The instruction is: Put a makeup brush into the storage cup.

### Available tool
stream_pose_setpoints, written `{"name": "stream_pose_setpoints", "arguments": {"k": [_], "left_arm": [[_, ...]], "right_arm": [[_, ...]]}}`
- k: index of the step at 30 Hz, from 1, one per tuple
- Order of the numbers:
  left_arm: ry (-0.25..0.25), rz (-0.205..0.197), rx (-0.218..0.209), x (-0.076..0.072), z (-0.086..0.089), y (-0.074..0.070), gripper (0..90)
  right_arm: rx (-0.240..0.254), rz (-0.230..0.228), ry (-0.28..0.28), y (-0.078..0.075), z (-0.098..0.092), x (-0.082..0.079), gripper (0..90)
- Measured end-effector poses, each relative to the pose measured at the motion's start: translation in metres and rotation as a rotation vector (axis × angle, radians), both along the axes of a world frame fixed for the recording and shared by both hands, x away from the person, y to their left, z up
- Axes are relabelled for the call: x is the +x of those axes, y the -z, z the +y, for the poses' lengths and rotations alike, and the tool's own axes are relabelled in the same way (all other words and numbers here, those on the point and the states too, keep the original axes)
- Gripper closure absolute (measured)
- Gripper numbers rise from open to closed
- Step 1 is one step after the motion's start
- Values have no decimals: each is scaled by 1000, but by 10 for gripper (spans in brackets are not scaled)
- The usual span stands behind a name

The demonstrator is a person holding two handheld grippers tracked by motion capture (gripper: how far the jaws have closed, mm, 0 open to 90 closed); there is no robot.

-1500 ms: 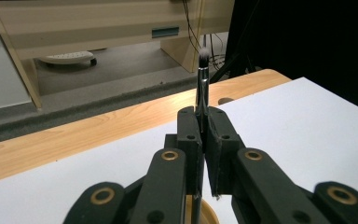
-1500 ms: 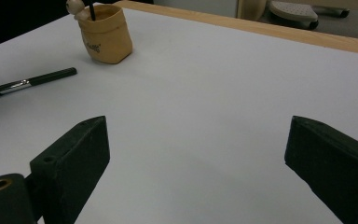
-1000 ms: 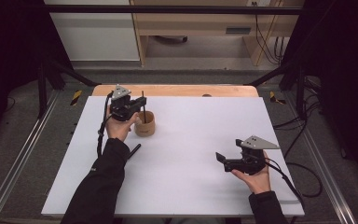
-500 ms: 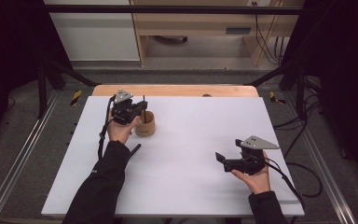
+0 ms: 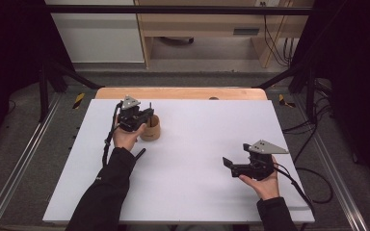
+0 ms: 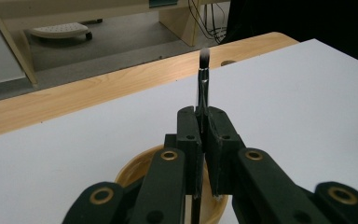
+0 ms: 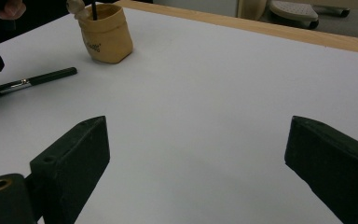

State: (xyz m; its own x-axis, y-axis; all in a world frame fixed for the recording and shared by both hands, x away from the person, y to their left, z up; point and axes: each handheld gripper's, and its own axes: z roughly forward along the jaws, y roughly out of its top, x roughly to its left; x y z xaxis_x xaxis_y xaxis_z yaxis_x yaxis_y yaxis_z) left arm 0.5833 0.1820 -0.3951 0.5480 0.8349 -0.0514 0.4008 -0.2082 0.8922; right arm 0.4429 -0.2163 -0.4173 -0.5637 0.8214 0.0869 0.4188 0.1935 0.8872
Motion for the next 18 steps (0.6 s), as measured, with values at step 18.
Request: {"name": "stream_pose_setpoints", "arguments": {"k": [18], "left_arm": [[46, -39, -21, -23, 9, -19, 662]], "right_arm": [[5, -4, 4, -1, -1, -1, 71]]}}
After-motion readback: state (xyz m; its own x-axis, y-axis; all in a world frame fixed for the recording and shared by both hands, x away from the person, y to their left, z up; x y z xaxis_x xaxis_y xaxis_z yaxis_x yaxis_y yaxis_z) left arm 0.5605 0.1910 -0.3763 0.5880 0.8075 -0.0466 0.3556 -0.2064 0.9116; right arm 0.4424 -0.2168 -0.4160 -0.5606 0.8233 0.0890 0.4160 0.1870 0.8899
